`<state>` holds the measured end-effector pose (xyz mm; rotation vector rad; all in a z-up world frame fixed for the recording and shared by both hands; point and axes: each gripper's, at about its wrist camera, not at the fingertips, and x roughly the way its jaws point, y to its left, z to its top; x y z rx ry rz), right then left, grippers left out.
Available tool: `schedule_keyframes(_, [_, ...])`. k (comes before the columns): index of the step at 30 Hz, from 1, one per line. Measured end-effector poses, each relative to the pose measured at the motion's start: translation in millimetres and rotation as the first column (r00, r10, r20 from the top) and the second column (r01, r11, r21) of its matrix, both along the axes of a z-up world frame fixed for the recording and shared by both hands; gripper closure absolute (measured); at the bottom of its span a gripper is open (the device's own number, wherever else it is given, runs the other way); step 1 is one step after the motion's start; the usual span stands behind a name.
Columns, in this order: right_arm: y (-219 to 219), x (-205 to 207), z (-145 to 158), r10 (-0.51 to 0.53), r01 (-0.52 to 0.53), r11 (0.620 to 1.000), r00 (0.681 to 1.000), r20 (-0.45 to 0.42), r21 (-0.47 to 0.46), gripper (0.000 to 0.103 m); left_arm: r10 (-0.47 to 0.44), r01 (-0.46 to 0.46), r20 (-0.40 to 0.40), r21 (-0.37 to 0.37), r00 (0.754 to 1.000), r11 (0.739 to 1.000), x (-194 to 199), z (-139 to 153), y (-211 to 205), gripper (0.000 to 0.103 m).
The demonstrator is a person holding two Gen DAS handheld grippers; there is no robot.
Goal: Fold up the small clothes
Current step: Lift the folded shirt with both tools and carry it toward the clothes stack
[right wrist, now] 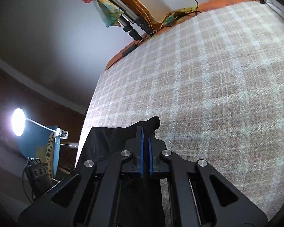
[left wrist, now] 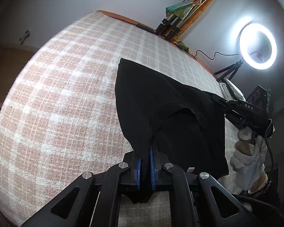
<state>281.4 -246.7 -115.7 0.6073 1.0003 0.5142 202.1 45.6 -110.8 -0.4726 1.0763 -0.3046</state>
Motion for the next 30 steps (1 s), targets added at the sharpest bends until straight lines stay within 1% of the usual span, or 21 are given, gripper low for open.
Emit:
schedule_keyframes(2, [0,-2,2,0.002,-0.002,1.0,1.0,0.002,-0.007,0.098,-0.007,0.007,0.028,0.015,1.0,1.0,-3,8,0,0.099])
schedule_keyframes(5, [1,-4,11,0.002,-0.002,1.0,1.0,0.02,-0.002,0.098,-0.012,0.011,0.061,0.013,0.998,1.0,-3,20,-4,0.099])
schedule_keyframes(10, [2,-14,38,0.011,-0.012,1.0,0.996,0.083,0.013,0.098,-0.025,0.023,0.107,0.022,0.994,0.999,-8,35,-10,0.099])
schedule_keyframes(13, [2,-21,57,0.017,-0.018,1.0,0.992,0.128,0.003,0.098,-0.047,0.043,0.131,0.031,0.99,0.999,-10,44,-21,0.099])
schedule_keyframes(17, [-8,-28,70,0.005,-0.006,1.0,0.989,0.147,0.005,0.098,-0.089,0.084,0.155,0.037,0.984,0.996,-11,55,-42,0.099])
schedule_keyframes(21, [-30,-35,83,-0.027,0.026,1.0,0.986,0.167,0.009,0.098,-0.13,0.126,0.169,0.035,0.977,0.991,-6,63,-69,0.099])
schedule_keyframes(24, [-52,-38,95,-0.055,0.054,0.998,0.981,0.184,0.008,0.098,-0.171,0.165,0.194,0.045,0.966,0.985,0,72,-95,0.099])
schedule_keyframes(30, [-99,-41,115,-0.096,0.106,0.994,0.972,0.214,-0.032,0.098,-0.233,0.23,0.232,0.038,0.944,0.972,21,91,-150,0.099])
